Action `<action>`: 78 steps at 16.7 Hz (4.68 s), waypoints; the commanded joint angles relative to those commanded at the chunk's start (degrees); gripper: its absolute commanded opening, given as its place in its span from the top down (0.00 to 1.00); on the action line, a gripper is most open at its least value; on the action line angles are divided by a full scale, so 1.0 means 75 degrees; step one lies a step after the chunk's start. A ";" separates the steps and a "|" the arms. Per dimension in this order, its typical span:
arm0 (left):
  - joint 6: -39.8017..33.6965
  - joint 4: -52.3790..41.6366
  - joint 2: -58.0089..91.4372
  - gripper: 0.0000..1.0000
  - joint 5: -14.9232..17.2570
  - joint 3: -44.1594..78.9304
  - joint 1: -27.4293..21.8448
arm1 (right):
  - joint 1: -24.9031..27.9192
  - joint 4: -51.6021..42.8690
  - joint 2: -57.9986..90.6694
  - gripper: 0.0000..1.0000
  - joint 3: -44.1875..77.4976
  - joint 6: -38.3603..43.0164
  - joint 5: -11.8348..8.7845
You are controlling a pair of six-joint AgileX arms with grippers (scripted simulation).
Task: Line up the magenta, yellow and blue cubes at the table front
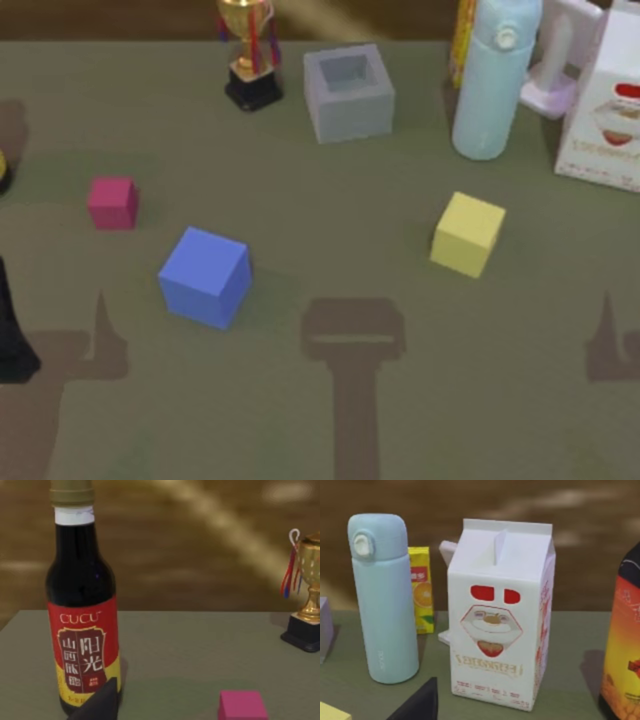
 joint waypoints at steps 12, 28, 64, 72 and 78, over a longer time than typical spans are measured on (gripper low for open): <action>-0.0210 -0.2592 0.4265 0.00 0.0050 0.4164 -0.0245 | 0.0000 0.0000 0.0000 0.00 0.0000 0.0000 0.0000; -0.0629 -0.9382 1.6788 0.00 -0.0022 1.4769 -0.0748 | 0.0000 0.0000 0.0000 0.00 0.0000 0.0000 0.0000; -0.0697 -0.7727 1.8665 0.90 0.0044 1.4392 -0.0785 | 0.0000 0.0000 0.0000 0.00 0.0000 0.0000 0.0000; -0.0697 -0.7727 1.8665 1.00 0.0044 1.4392 -0.0785 | 0.0000 0.0000 0.0000 0.00 0.0000 0.0000 0.0000; -0.0695 -0.8362 1.8322 1.00 0.0023 1.4948 -0.0715 | 0.0000 0.0000 0.0000 0.00 0.0000 0.0000 0.0000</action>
